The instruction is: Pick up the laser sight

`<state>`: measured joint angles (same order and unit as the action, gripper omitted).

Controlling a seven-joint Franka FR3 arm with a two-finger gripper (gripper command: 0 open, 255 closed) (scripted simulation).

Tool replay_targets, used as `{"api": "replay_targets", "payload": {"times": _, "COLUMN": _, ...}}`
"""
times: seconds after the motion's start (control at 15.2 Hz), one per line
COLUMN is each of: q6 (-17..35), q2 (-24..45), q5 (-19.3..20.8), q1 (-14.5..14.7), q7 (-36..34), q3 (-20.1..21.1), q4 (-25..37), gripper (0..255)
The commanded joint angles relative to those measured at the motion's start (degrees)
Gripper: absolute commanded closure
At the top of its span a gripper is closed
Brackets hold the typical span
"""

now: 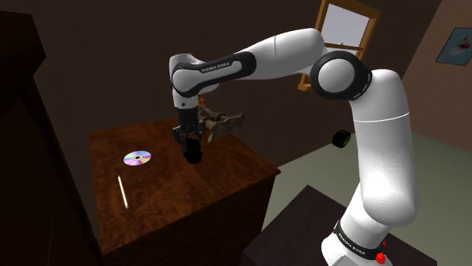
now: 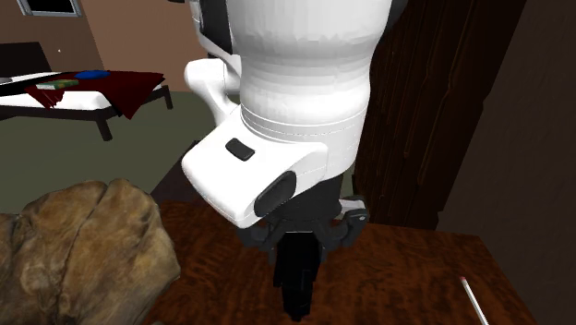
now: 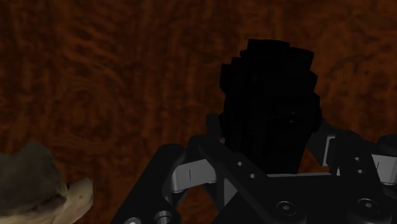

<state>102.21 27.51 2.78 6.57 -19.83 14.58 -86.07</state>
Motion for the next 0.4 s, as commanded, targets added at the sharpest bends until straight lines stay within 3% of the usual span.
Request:
{"api": "replay_targets", "payload": {"times": 0.0, "q6": -1.58, "q2": -0.27, "q5": -0.08, "q1": 0.03, "q7": 0.0, "q3": 0.05, "q4": 1.33, "gripper": 255}}
{"api": "replay_targets", "payload": {"times": 0.33, "q6": -3.75, "q2": -0.78, "q5": -0.2, "q1": 0.05, "q7": -0.02, "q3": 0.13, "q4": 3.01, "gripper": 255}}
